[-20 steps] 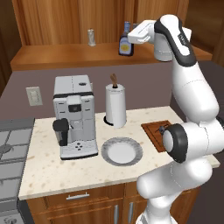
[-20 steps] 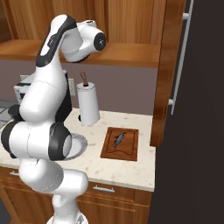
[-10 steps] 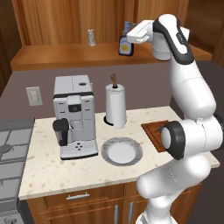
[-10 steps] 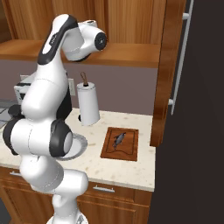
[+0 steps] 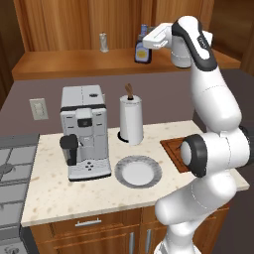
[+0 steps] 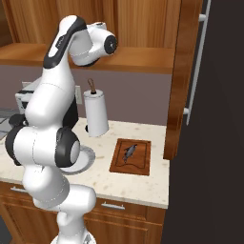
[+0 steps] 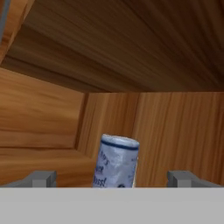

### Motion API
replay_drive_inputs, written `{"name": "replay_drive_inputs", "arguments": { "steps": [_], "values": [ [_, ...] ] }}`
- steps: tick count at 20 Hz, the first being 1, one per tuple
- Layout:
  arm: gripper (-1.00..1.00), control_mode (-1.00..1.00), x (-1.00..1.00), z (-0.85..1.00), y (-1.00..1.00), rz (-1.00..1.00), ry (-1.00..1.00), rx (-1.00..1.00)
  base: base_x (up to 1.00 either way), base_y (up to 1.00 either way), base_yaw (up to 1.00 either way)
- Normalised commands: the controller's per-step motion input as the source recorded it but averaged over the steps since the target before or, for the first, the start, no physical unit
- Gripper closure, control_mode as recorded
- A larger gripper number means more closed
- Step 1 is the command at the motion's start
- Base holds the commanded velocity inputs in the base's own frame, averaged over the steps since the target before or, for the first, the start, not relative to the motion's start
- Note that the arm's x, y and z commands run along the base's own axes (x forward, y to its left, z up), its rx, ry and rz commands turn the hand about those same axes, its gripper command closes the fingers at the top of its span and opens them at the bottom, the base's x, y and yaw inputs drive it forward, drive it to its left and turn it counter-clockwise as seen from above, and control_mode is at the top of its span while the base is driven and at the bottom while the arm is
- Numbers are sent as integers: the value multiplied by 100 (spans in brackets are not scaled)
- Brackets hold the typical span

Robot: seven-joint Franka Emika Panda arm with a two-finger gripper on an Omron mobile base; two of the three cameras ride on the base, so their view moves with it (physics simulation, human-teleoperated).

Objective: Pick the fish from the plate and place it on the cutting board. Then pick the condiment bottle from the cabinet and place it next to the cutting board.

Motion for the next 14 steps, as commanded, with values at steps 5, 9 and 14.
{"name": "replay_drive_inputs", "arguments": {
  "steps": [5,9,14],
  "values": [
    [-100,-100,9,0,0,0,0,0,0,0,0],
    [-100,-100,9,0,0,0,0,0,0,0,0],
    [-100,-100,9,0,0,0,0,0,0,0,0]
  ]
}}
